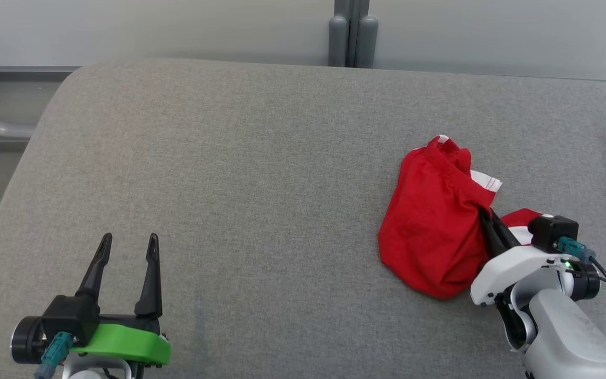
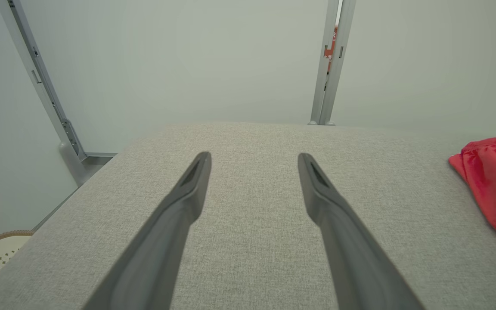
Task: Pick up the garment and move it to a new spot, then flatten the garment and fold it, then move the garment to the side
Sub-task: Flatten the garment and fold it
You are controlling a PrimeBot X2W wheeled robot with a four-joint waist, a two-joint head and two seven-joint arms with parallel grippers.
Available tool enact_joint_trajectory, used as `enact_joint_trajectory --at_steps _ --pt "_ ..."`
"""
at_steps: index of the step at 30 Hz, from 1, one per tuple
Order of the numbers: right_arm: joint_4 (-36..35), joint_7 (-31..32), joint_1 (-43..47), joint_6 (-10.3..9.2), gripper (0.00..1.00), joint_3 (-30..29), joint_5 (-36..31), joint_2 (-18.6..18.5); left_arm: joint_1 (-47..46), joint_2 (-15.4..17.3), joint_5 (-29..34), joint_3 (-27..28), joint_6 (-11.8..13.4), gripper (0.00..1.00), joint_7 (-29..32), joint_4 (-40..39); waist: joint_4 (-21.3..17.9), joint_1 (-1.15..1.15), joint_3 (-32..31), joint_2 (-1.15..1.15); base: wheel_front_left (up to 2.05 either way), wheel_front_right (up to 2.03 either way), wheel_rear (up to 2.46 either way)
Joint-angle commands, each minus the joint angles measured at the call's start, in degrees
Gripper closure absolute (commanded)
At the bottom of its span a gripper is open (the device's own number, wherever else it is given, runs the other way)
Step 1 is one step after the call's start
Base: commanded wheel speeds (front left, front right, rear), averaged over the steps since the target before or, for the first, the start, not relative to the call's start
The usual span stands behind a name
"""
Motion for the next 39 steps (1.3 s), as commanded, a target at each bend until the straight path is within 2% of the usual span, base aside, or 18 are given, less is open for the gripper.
enact_joint_trajectory --at_steps 1,8,13,18,21,23,24,27,30,35,39 --pt "-0.80 -0.63 -0.94 -0.10 1.00 0.61 0.32 -0.42 -0.94 -0.04 -0.06 -0.09 -0.27 0.00 0.00 0.15 -0.01 0.00 -0.28 0.00 0.00 0.00 0.00" --pt "-9.37 -1.12 -1.42 -0.10 1.00 5.66 -1.50 0.81 -0.80 -0.31 -0.16 -0.52 -0.23 0.00 0.00 0.47 0.57 0.00 -1.53 0.00 0.00 0.00 0.00" --pt "-14.77 -1.11 -1.37 -0.10 1.00 13.64 -2.93 3.36 -0.39 -0.56 -0.24 -0.84 -0.23 0.00 0.00 0.53 2.09 0.00 -1.62 0.00 0.00 0.00 0.00" --pt "-13.32 -1.12 -2.80 -0.10 1.00 22.07 -2.32 5.57 -0.79 -0.84 -0.31 -1.35 -0.23 0.00 0.00 0.98 4.27 0.00 -1.46 0.00 0.00 0.00 0.00" --pt "-10.06 -1.12 -2.99 -0.10 1.00 27.41 -0.72 6.13 -1.06 -1.01 -0.35 -1.34 -0.23 0.00 0.00 1.32 5.62 0.00 -1.50 0.00 0.00 0.00 0.00" --pt "-7.76 -1.14 -3.80 -0.10 0.41 30.73 0.73 6.31 -0.97 -1.05 -0.35 -1.37 -0.23 0.00 0.00 1.52 6.25 0.00 -1.52 0.00 0.00 0.00 0.00" --pt "-6.81 -1.14 -3.91 -0.10 0.00 32.78 2.04 6.39 -0.93 -1.06 -0.33 -1.31 -0.23 0.00 0.00 1.60 6.49 0.00 -1.55 0.00 0.00 0.00 0.00" --pt "-6.16 -1.14 -4.49 -0.08 0.00 35.78 4.88 6.41 -0.78 -1.12 -0.27 -1.04 -0.23 0.00 0.00 1.79 6.63 0.00 -1.69 0.00 0.00 0.00 0.00" --pt "-6.95 -1.13 -4.76 -0.09 0.00 35.27 5.71 6.32 -0.02 -1.21 0.00 -0.31 -0.23 0.00 0.00 1.77 5.63 0.00 -1.98 0.00 0.00 0.00 0.00" --pt "-10.03 -1.13 -3.48 -0.09 0.00 28.37 3.32 6.38 0.60 -1.23 0.42 0.54 -0.23 0.00 0.00 1.52 3.02 0.00 -2.72 0.00 0.00 0.00 0.00" --pt "-14.03 -1.14 -0.91 -0.09 0.00 21.10 0.56 4.52 0.70 -1.12 0.50 1.02 -0.23 0.00 0.00 1.30 0.80 0.00 -3.12 0.00 0.00 0.00 0.00"
